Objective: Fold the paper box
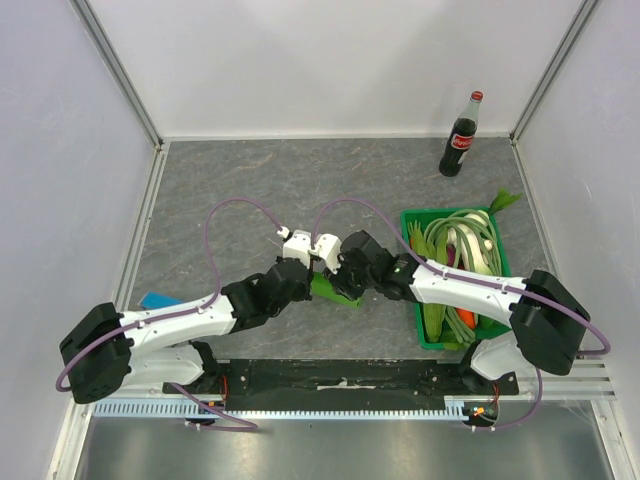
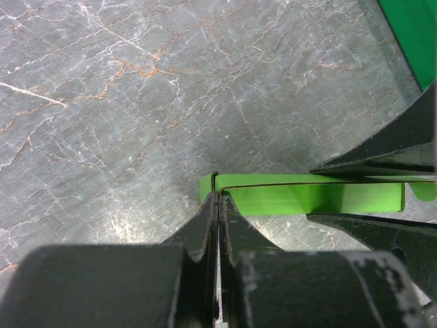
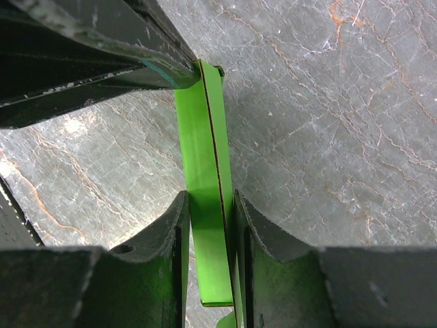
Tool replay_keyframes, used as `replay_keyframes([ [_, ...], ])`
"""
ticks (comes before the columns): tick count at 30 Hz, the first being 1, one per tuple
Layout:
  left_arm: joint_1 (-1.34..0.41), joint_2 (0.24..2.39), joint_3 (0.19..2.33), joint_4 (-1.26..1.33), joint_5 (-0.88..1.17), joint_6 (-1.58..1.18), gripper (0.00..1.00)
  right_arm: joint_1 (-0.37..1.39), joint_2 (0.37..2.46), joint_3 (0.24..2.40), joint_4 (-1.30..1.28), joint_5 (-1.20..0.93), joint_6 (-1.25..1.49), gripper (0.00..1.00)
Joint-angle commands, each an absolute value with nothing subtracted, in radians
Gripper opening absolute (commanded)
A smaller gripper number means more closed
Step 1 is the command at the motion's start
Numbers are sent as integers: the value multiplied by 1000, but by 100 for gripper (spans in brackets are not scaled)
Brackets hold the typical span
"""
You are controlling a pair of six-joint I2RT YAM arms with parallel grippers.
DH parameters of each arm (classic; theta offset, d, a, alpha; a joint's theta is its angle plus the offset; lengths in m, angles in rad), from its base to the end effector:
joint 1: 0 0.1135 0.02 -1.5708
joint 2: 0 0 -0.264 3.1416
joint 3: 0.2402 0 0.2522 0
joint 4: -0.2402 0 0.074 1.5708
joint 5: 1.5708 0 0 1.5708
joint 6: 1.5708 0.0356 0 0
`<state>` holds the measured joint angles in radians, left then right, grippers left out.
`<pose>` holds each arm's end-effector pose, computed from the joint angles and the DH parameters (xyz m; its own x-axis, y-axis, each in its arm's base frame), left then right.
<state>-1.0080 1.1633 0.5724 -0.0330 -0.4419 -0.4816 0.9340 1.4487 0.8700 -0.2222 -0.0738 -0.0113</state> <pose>0.1401 -0.1935 0.2072 -0.5446 0.0785 -0.8350 0.3691 0.9165 -0.1545 0.1774 0.2443 0.2132 -0.4175 -0.5835 -0.6966 -0.8371 0.5452 0.0451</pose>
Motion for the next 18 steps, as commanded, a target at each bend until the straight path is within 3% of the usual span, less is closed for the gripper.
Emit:
replay_keyframes([
  [1,-1012,1183,534,-224,-457,-534,2,934,1460,873,-193,46,-67,26],
  [11,-1012,1209,529,-281,-488,-627,2,934,1445,857,-183,52,-68,25],
  [15,-1012,1200,523,-259,-480,-611,2,936,1439,870,-172,43,-16,40],
  [16,-1014,1195,520,-252,-479,-606,2,934,1440,882,-178,38,-2,51],
  [18,-1014,1183,518,-249,-488,-601,2,934,1447,928,-213,31,69,56],
])
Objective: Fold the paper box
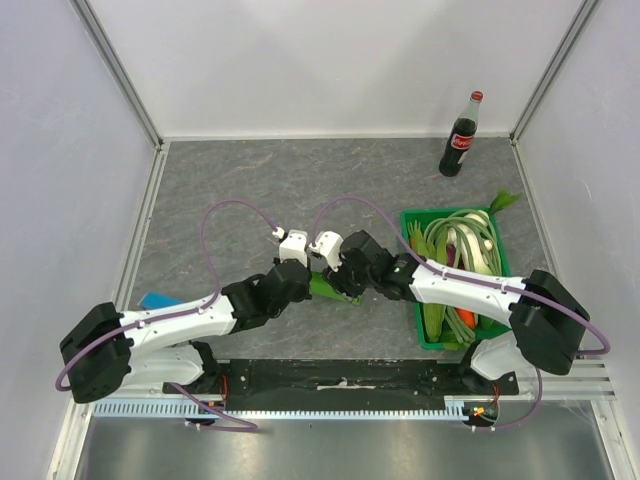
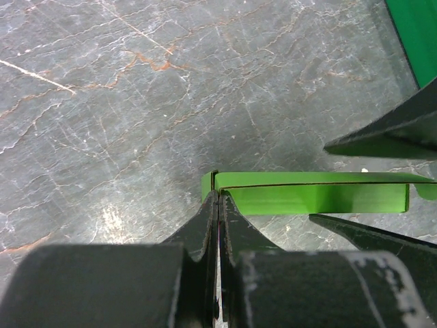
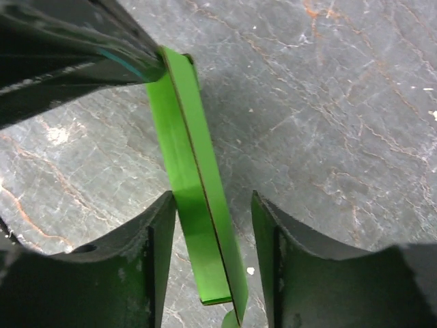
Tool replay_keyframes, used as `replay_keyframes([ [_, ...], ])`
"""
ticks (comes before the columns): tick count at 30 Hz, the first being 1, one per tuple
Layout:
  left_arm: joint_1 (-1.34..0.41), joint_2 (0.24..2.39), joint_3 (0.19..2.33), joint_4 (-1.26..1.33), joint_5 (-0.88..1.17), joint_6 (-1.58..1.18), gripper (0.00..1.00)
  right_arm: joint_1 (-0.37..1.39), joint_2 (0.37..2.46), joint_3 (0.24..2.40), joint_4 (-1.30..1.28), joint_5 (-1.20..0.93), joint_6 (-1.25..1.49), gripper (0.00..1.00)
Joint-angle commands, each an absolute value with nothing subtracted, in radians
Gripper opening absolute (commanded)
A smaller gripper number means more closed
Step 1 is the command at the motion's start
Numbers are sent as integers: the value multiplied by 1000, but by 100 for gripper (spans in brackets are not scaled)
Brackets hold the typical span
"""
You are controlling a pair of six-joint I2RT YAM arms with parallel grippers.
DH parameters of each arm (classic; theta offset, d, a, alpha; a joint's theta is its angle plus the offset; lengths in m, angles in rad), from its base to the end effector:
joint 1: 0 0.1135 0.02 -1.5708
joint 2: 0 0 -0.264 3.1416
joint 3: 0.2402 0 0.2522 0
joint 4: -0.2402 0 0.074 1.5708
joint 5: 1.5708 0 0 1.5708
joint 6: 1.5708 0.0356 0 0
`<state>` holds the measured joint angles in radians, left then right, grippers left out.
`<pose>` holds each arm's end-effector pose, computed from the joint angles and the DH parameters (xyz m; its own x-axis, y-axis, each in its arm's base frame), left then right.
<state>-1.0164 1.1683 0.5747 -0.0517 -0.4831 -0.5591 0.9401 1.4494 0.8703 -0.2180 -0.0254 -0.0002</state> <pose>0.1391 -0.1932 0.2057 -0.5641 0.0189 -0.8255 0.3047 0.9339 -0.1869 0.1776 0.2448 0.2133 -0.4217 -0.5778 -0.6988 -0.8179 0.5751 0.0180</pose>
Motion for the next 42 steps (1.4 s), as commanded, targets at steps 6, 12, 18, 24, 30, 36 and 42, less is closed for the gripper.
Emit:
replay_keyframes([
  [6,-1014,1166,518,-253,-491,-595,2,934,1424,956,-273,49,136,65],
  [12,-1014,1167,525,-249,-486,-600,2,936,1379,956,-316,54,199,72],
  [18,-1014,1181,551,-250,-462,-600,2,934,1335,976,-419,104,287,73],
  [24,-1014,1187,568,-249,-420,-606,2,955,1298,942,-373,-25,177,74],
  [30,-1014,1186,597,-270,-402,-595,2,985,1388,962,-259,25,26,79],
  [36,-1014,1186,611,-278,-384,-586,2,1014,1471,939,-191,78,8,75],
  [42,-1012,1169,589,-239,-357,-584,2,1015,1462,871,-109,123,11,64],
])
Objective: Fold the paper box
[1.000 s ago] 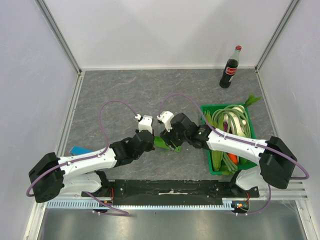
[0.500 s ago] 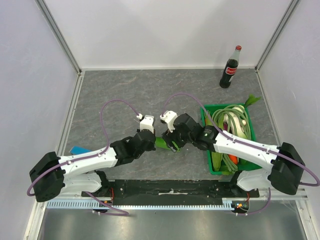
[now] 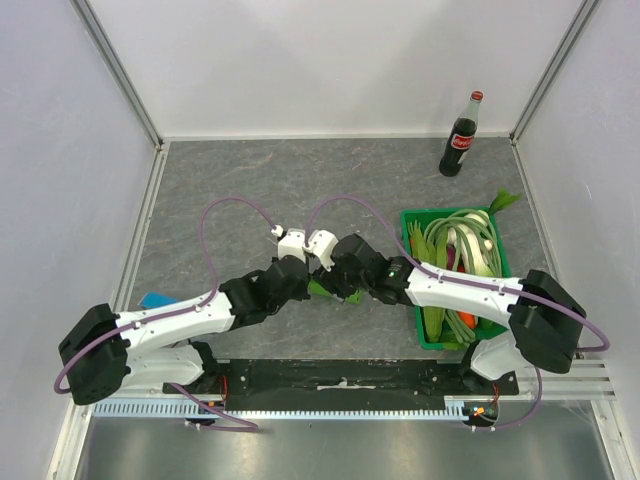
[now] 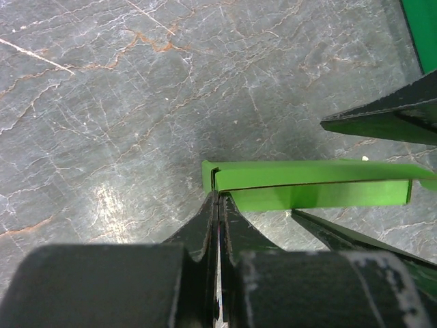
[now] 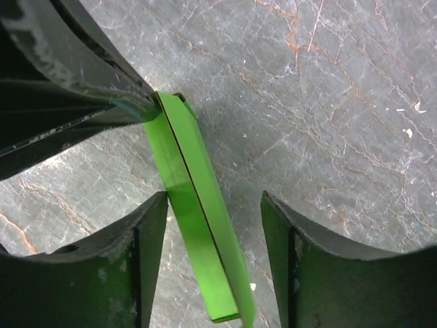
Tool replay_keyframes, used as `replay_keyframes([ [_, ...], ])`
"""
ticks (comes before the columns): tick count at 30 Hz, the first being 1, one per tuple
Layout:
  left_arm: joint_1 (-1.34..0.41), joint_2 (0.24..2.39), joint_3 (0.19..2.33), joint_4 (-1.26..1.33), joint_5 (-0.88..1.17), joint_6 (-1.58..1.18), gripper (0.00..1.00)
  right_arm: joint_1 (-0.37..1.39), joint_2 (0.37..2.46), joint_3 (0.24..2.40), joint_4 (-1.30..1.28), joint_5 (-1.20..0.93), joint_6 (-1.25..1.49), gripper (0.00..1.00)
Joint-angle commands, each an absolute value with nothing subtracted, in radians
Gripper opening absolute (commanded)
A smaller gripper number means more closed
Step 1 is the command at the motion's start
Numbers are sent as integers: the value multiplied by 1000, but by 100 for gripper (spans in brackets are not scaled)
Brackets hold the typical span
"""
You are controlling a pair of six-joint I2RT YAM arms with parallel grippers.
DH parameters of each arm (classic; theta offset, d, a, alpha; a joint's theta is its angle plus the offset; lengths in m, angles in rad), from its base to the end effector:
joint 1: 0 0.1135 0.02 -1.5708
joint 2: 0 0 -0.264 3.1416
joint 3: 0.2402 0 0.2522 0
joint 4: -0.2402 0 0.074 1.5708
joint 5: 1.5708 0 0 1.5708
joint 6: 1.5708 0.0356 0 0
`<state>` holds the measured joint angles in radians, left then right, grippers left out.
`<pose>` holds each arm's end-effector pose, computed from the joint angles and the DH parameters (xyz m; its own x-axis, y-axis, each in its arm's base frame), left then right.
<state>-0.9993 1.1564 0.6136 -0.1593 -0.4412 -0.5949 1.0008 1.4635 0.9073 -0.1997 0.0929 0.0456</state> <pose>0.1402 -0.1899 0.2114 -0.6167 0.0221 -0.7869 0.2881 0.9366 -0.1995 0.1706 0.2601 0.2225 -0.4063 -0.5498 -0.7298 -0.7841 0.6199 -0.0304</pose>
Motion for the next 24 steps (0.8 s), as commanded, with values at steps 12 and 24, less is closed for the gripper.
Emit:
replay_keyframes([
  [12,-1012,1091,522,-156,-348,-572,2,1014,1336,703,41,147,29,67],
  [24,-993,1081,609,-253,-296,-554,22,1011,1382,721,28,144,-23,29],
])
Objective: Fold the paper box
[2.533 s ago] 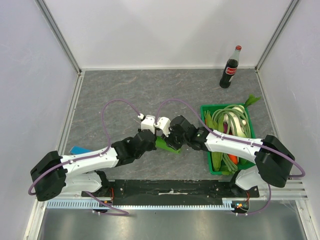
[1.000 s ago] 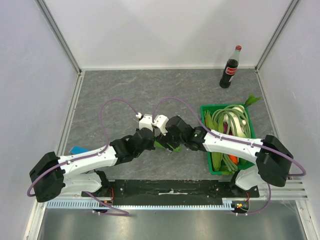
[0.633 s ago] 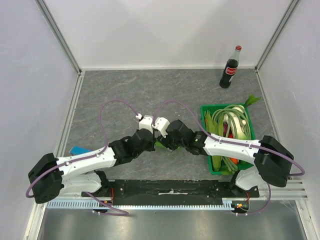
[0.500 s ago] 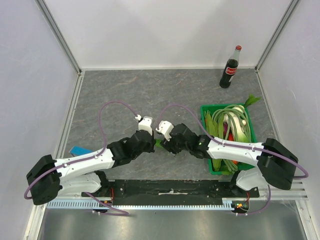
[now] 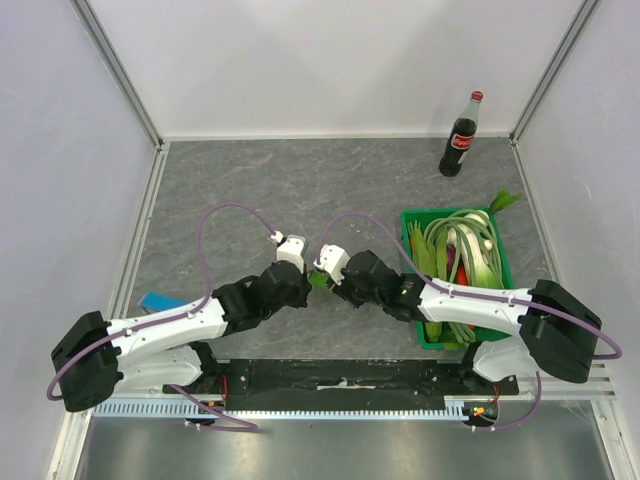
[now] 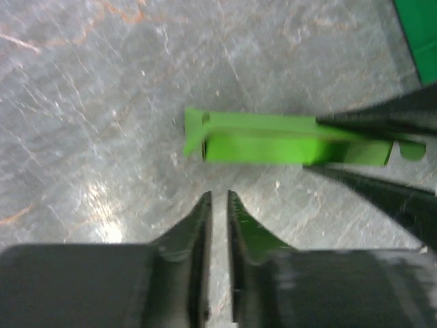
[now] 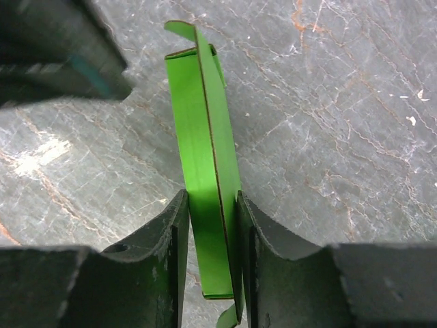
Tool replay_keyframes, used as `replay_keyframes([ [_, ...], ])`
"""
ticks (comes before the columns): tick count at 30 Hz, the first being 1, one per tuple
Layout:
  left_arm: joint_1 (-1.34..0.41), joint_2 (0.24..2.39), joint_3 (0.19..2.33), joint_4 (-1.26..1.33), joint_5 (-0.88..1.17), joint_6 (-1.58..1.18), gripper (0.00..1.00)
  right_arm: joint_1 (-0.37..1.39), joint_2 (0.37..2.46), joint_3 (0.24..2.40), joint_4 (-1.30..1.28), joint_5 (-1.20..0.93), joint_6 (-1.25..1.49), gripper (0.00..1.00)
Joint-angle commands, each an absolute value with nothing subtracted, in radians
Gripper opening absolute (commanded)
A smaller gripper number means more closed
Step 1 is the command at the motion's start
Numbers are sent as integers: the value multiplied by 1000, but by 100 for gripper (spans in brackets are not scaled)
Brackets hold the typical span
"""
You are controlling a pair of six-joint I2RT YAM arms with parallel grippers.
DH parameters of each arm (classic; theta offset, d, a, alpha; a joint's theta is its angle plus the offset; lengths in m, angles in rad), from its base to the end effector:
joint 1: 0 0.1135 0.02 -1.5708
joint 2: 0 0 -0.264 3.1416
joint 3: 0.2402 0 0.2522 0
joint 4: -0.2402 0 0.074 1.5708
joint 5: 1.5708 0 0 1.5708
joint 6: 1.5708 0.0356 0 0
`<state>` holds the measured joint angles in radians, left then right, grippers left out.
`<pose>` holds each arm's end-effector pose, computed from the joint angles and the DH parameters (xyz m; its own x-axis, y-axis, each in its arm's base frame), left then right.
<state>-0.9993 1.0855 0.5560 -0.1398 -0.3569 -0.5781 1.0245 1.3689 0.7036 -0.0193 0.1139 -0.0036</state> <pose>0.1310 -0.1806 0.2085 -0.6307 0.0342 -0.7753 0.3525 0.9026 -0.2470 0.1497 0.2385 0.1990 -0.3256 -0.5424 -0.7744 -0.8043 0.5895 -0.0747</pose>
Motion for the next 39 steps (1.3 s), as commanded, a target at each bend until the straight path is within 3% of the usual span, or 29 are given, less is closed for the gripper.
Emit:
replay_keyframes([
  [1,-973,1077,633,-265,-279,-552,26,1009,1385,721,25,135,-21,28],
  [4,-934,1043,663,-317,-239,-551,45,1006,1399,730,14,101,-20,28],
  [12,-743,982,676,-292,-25,-419,59,985,1408,736,11,52,-9,27],
  [20,-721,1097,713,-144,133,-165,47,965,1401,739,11,5,-8,27],
  [29,-719,1238,776,-155,52,-52,46,959,1401,738,15,2,-9,25],
  [32,-719,1279,782,-147,40,-32,37,959,1402,741,18,2,-11,25],
  [39,-721,1276,772,-107,21,-20,31,957,1397,735,23,-25,-9,24],
])
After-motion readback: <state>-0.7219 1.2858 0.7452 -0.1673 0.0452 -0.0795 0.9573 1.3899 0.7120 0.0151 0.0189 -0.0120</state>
